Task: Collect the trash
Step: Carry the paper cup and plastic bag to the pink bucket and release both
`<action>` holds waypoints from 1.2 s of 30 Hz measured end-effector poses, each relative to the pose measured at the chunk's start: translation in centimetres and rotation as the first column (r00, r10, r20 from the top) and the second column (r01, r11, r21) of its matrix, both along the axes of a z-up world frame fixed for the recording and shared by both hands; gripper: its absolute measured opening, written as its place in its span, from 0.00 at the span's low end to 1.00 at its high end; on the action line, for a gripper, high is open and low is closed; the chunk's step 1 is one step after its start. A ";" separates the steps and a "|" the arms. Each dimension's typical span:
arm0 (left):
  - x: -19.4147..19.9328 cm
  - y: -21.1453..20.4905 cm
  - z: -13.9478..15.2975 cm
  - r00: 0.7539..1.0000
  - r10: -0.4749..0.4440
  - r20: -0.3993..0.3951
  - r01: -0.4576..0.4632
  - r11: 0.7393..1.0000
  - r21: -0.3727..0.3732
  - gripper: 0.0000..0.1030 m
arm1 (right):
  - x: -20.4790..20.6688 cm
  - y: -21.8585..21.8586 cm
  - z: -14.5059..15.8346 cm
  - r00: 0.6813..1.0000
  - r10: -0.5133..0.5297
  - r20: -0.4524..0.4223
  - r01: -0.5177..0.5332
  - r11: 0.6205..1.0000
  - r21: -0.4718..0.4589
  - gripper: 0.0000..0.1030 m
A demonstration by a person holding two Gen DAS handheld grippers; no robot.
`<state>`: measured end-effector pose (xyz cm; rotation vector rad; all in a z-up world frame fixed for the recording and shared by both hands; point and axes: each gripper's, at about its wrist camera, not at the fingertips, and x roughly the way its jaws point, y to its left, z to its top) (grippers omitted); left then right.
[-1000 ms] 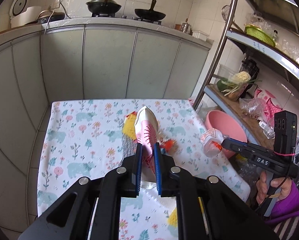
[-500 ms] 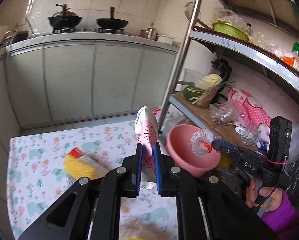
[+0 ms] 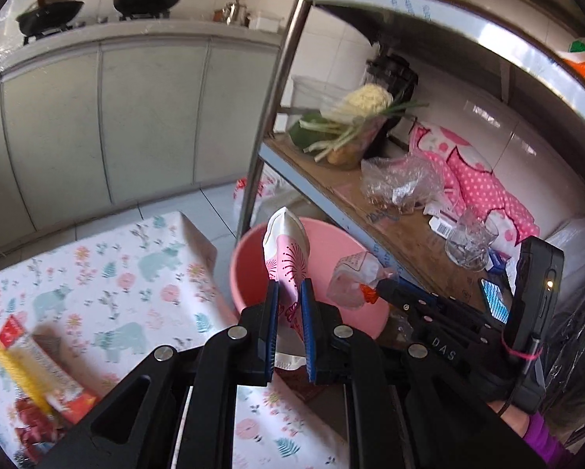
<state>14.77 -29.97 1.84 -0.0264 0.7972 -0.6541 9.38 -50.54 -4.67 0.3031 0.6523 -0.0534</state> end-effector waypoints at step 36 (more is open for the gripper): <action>1.2 -3.6 -3.8 0.997 0.010 -0.074 -0.006 0.999 0.051 0.34 | 0.2 0.0 -2.9 0.997 0.003 -0.074 0.000 0.999 0.038 0.27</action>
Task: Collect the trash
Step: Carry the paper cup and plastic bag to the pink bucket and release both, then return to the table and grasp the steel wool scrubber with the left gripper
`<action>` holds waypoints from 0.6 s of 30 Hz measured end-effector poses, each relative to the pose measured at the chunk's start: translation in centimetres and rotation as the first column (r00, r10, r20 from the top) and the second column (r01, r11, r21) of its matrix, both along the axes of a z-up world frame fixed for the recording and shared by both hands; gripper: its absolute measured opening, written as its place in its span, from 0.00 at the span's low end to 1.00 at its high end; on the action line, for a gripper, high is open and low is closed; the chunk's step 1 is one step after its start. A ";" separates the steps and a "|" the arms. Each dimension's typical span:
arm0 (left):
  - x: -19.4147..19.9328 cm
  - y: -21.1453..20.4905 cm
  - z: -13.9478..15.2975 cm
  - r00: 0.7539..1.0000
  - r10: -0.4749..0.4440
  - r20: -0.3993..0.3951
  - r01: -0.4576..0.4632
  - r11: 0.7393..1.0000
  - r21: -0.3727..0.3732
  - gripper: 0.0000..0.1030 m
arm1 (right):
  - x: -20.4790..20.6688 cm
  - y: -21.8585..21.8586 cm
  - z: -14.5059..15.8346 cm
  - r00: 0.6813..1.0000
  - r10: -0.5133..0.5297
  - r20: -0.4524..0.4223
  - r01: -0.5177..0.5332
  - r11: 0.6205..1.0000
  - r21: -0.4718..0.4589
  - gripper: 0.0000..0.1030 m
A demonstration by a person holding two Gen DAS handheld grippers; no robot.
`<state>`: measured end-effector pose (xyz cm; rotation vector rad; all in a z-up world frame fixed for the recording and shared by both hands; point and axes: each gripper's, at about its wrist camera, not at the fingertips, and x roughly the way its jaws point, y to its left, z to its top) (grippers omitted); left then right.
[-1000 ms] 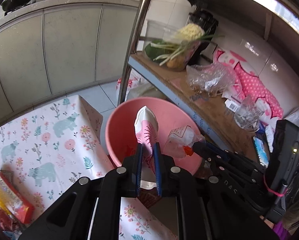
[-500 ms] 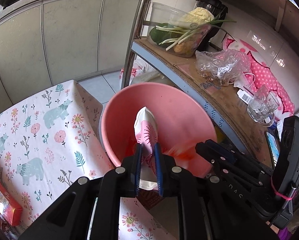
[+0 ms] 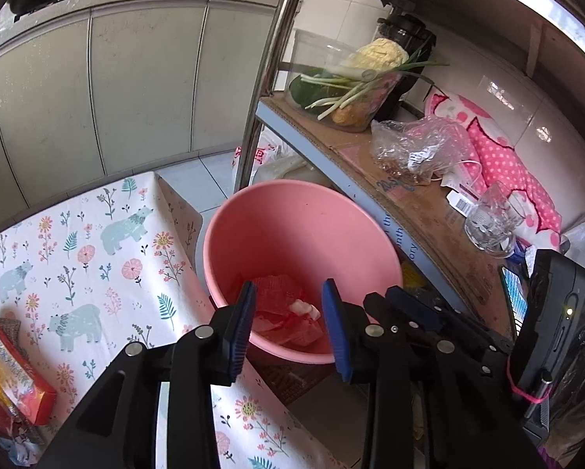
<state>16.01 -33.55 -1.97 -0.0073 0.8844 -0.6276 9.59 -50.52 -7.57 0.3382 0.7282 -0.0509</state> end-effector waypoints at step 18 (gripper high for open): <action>-6.5 7.5 6.3 0.997 0.014 0.076 -0.009 0.998 -0.055 0.36 | -4.7 7.4 5.6 0.980 0.163 0.113 -0.162 0.987 -0.011 0.39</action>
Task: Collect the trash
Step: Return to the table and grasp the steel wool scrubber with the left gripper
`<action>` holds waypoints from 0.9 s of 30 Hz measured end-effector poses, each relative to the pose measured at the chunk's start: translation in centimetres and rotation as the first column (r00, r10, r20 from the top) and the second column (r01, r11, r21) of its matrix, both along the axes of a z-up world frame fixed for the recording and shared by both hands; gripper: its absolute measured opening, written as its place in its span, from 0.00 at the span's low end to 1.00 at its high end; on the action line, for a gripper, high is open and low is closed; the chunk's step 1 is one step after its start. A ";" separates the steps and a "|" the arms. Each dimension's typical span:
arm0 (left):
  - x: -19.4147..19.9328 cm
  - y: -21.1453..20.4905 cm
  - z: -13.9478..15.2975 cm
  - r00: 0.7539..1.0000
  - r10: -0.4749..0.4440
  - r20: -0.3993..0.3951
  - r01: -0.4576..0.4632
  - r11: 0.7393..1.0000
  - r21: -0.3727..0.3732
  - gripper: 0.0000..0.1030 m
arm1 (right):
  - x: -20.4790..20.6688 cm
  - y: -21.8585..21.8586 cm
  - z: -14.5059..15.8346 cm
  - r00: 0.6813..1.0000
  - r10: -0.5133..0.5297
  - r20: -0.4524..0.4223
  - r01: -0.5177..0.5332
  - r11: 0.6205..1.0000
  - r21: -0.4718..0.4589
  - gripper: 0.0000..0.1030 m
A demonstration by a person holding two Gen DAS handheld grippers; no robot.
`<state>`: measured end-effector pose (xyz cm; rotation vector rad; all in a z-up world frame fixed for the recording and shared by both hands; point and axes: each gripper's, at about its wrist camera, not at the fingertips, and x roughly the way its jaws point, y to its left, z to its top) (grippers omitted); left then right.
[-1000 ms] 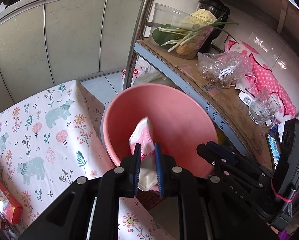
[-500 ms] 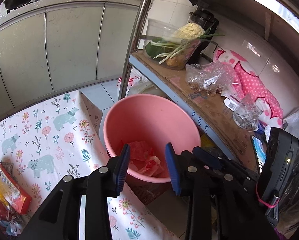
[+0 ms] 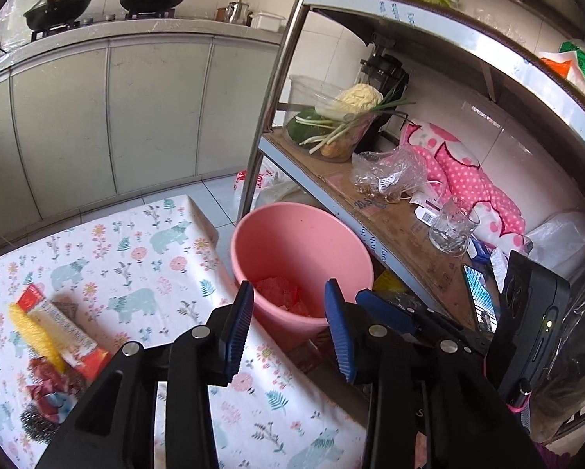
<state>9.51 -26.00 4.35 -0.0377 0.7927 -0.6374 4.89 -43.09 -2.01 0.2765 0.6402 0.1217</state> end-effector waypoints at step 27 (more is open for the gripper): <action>-2.9 24.4 -4.6 0.903 0.418 -0.099 -0.414 0.908 0.062 0.36 | 0.9 10.8 -1.7 0.965 0.248 -0.088 -0.247 0.969 0.016 0.38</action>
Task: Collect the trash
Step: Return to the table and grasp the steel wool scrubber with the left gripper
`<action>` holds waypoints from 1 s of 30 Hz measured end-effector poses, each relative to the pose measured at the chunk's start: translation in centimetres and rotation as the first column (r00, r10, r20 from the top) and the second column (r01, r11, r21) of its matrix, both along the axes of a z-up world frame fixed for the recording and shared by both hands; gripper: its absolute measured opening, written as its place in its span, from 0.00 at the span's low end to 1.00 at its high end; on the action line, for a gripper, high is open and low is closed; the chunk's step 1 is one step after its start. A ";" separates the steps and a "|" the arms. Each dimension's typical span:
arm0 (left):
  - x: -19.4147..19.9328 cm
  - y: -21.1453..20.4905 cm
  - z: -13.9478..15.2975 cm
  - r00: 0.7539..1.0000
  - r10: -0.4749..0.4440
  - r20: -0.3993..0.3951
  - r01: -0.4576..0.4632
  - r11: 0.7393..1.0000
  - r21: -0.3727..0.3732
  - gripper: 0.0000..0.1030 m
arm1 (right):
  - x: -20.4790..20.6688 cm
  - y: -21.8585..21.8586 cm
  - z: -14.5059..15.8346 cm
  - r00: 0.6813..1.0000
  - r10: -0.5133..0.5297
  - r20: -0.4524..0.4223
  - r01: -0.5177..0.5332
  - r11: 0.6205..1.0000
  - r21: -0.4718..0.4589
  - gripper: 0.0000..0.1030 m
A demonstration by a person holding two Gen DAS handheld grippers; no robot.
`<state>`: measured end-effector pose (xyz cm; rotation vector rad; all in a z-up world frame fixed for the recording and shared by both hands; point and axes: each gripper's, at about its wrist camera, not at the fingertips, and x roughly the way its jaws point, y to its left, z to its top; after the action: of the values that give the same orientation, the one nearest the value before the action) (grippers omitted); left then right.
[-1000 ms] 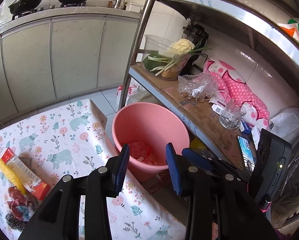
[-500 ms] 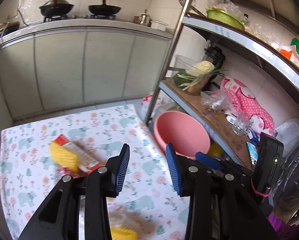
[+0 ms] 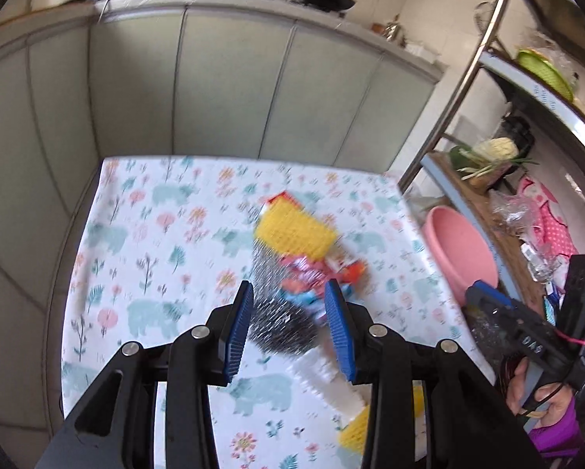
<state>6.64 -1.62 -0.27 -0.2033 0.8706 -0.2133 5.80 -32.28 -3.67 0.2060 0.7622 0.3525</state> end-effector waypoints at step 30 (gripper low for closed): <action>0.6 1.5 -5.2 1.000 -0.023 -0.015 0.023 1.000 0.006 0.15 | 3.6 11.2 -1.1 0.942 0.311 -0.126 -0.315 0.949 -0.015 0.49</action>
<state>7.23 -0.16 -5.45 -0.1898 0.8885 -0.2308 9.36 -21.05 -4.74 0.0721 0.9242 0.6328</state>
